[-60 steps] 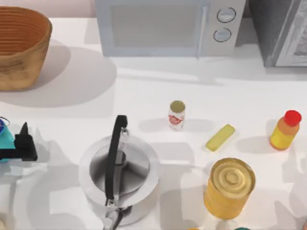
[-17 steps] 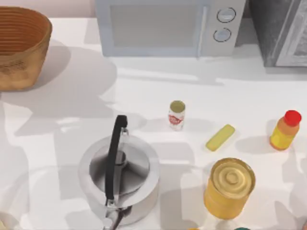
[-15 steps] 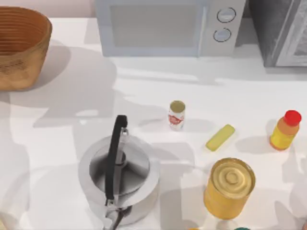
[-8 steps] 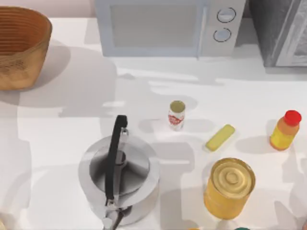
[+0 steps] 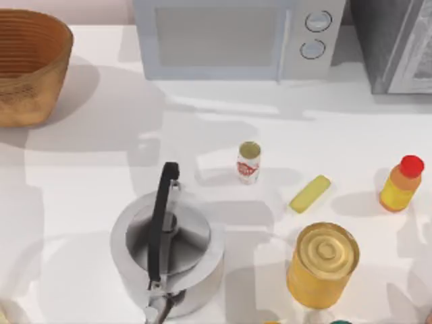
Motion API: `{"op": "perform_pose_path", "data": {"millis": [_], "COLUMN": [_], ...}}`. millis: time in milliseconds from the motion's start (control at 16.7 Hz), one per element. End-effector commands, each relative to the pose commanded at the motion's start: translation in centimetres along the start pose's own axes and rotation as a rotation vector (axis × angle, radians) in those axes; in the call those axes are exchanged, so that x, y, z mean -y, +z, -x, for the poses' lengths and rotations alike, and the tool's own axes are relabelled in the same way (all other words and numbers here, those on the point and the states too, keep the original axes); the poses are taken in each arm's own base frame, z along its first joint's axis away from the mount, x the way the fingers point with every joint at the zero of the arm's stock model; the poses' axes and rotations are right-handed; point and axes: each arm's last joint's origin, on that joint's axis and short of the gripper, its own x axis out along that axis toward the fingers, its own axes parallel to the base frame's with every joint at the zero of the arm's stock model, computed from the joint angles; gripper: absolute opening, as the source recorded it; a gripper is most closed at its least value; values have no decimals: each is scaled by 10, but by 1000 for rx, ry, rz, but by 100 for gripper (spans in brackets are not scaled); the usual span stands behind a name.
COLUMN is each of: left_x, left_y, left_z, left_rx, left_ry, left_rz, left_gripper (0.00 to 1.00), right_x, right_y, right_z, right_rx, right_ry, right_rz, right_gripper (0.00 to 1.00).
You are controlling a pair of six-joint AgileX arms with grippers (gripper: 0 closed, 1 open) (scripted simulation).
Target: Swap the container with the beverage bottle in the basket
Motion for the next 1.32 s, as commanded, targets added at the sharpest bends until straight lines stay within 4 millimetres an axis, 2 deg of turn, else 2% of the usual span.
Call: {"op": "perform_pose_path", "data": {"millis": [480,720,1320], "left_x": [3,4,4], "left_y": [-17,-17,-17], "left_z": [-36,-37,-37], "left_rx": [1,1,1], "left_ry": [-3,-3,-3], "left_rz": [-1,-1,-1], "left_gripper": [0,0,75], "right_x": [0,0,0], "right_y": [0,0,0], "right_z": [0,0,0], "right_rx": [0,0,0], "right_ry": [0,0,0], "right_rz": [0,0,0], "right_gripper": [100,100,100]}}
